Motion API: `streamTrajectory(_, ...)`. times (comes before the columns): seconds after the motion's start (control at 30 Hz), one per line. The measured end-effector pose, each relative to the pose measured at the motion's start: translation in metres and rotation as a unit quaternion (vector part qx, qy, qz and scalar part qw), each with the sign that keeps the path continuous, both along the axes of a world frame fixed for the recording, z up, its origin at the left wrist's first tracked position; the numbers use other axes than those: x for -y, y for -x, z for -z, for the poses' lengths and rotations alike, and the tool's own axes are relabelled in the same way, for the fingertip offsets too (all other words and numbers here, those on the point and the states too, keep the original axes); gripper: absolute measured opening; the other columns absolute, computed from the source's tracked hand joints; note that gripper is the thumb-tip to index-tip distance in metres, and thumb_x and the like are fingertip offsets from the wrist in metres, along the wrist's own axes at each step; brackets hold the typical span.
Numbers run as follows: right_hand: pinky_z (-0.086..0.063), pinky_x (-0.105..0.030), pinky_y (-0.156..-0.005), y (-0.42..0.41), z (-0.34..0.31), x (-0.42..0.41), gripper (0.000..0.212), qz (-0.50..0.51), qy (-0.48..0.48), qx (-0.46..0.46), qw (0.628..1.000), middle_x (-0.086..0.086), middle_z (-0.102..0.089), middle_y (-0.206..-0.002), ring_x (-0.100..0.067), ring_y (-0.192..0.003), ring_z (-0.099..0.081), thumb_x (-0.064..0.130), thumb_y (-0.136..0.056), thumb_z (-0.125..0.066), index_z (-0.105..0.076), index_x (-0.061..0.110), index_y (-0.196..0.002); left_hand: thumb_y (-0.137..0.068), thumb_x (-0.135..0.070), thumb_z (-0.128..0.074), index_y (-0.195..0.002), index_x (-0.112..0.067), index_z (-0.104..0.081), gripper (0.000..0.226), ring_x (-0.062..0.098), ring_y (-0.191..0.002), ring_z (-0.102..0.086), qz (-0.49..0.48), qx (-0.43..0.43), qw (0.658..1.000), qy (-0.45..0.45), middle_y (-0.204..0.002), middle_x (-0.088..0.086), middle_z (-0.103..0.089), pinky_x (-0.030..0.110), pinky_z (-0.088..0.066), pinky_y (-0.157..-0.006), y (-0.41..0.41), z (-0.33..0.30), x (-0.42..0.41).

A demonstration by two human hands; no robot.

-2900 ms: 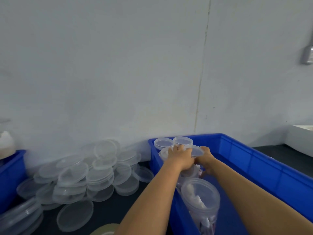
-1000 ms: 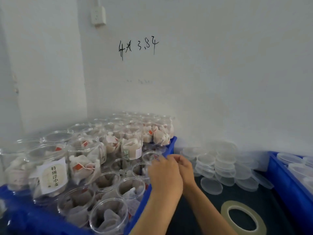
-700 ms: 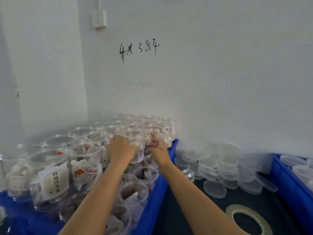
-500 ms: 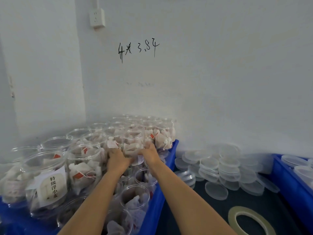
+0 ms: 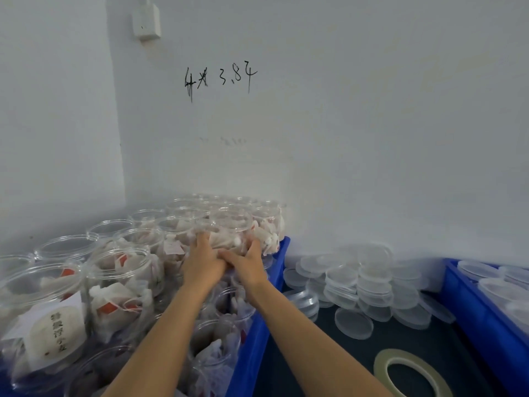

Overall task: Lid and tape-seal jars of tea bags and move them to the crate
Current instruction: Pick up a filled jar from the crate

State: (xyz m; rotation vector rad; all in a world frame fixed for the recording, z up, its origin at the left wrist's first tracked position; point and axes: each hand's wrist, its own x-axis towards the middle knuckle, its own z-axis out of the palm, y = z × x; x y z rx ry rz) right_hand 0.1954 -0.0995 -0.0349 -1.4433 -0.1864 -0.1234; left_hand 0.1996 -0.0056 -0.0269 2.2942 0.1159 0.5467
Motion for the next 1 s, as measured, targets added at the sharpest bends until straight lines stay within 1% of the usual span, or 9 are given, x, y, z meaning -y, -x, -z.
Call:
streamTrajectory(0.07, -0.048, -0.046, -0.101, 0.011, -0.006, 0.018, 0.074, 0.056, -0.010, 0.040, 0.998, -0.012, -0.042, -0.138, -0.028, -0.125, -0.050, 0.015, -0.082, -0.076, -0.030, 0.015, -0.140, -0.088, -0.023, -0.063, -0.144, -0.018, -0.029, 0.065, 0.023, -0.093, -0.054, 0.034, 0.004, 0.998, -0.051, -0.134, 0.010, -0.051, 0.030, -0.040, -0.069, 0.008, -0.015, 0.017)
streamTrajectory(0.13, -0.048, -0.047, -0.101, 0.024, -0.011, 0.043, 0.073, 0.106, -0.027, 0.070, 0.992, -0.010, -0.040, -0.137, -0.029, -0.124, -0.049, 0.020, -0.082, -0.077, -0.031, 0.016, -0.138, -0.089, -0.021, -0.062, -0.144, -0.014, -0.028, 0.065, 0.022, -0.091, -0.055, 0.077, 0.003, 0.994, -0.073, -0.131, 0.011, -0.052, 0.028, -0.040, -0.066, 0.018, -0.030, 0.043)
streamTrajectory(0.2, -0.052, -0.040, -0.096, 0.041, -0.013, 0.073, 0.071, 0.132, -0.033, 0.089, 0.987, -0.010, -0.042, -0.134, -0.027, -0.120, -0.052, 0.024, -0.083, -0.076, -0.031, 0.019, -0.137, -0.089, -0.017, -0.061, -0.145, -0.008, -0.023, 0.068, 0.029, -0.103, -0.059, 0.114, -0.014, 0.989, -0.093, -0.133, 0.014, -0.049, 0.035, -0.047, -0.076, 0.031, -0.041, 0.075)
streamTrajectory(0.3, -0.054, -0.016, -0.069, 0.063, -0.004, 0.120, 0.062, 0.148, -0.045, 0.090, 0.984, -0.008, -0.053, -0.120, -0.010, -0.098, -0.064, 0.023, -0.086, -0.072, -0.033, 0.017, -0.134, -0.089, -0.013, -0.059, -0.141, -0.001, -0.021, 0.065, 0.033, -0.113, -0.057, 0.140, -0.034, 0.985, -0.100, -0.134, 0.016, -0.048, 0.035, -0.046, -0.083, 0.054, -0.042, 0.125)
streamTrajectory(0.37, -0.051, -0.016, -0.063, 0.075, 0.006, 0.146, 0.057, 0.154, -0.053, 0.066, 0.984, -0.007, -0.060, -0.110, -0.004, -0.085, -0.066, 0.020, -0.087, -0.070, -0.035, 0.014, -0.131, -0.092, -0.017, -0.055, -0.135, -0.001, -0.027, 0.054, 0.033, -0.116, -0.055, 0.157, -0.044, 0.985, -0.055, -0.132, 0.016, -0.049, 0.036, -0.046, -0.088, 0.064, -0.027, 0.154)
streamTrajectory(0.5, -0.054, -0.020, -0.062, 0.094, 0.045, 0.184, 0.049, 0.156, -0.032, 0.011, 0.987, -0.008, -0.063, -0.110, -0.014, -0.091, -0.068, 0.011, -0.087, -0.070, -0.037, 0.019, -0.123, -0.102, -0.028, -0.035, -0.127, -0.006, -0.047, 0.035, 0.028, -0.102, -0.063, 0.186, -0.067, 0.980, 0.027, -0.114, 0.015, -0.062, 0.041, -0.053, -0.090, 0.081, 0.031, 0.191)
streamTrajectory(0.6, -0.052, -0.017, -0.057, 0.104, 0.080, 0.201, 0.046, 0.179, 0.007, -0.021, 0.984, -0.009, -0.060, -0.105, -0.012, -0.086, -0.065, 0.004, -0.084, -0.071, -0.039, 0.013, -0.115, -0.093, -0.012, -0.058, -0.124, -0.006, -0.043, 0.034, 0.025, -0.106, -0.059, 0.208, -0.070, 0.972, 0.079, -0.119, 0.012, -0.057, 0.032, -0.051, -0.089, 0.084, 0.078, 0.205)
streamTrajectory(0.77, -0.051, -0.019, -0.064, 0.111, 0.125, 0.215, 0.047, 0.174, 0.040, -0.039, 0.983, -0.018, -0.059, -0.111, -0.018, -0.090, -0.064, -0.002, -0.082, -0.071, -0.040, 0.006, -0.115, -0.085, -0.031, -0.065, -0.097, -0.028, -0.041, 0.027, 0.005, -0.080, -0.059, 0.211, -0.068, 0.967, 0.129, -0.096, -0.008, -0.059, 0.032, -0.057, -0.070, 0.085, 0.120, 0.212)
streamTrajectory(1.0, -0.053, -0.023, -0.071, 0.110, 0.140, 0.212, 0.016, 0.190, 0.014, -0.013, 0.982, -0.015, -0.064, -0.110, -0.016, -0.094, -0.069, 0.009, -0.097, -0.053, -0.050, 0.009, -0.113, -0.043, -0.065, -0.080, -0.101, -0.043, -0.048, 0.071, -0.006, -0.081, -0.063, 0.246, -0.099, 0.938, 0.224, -0.095, -0.017, -0.066, 0.024, -0.053, -0.070, 0.071, 0.144, 0.208)
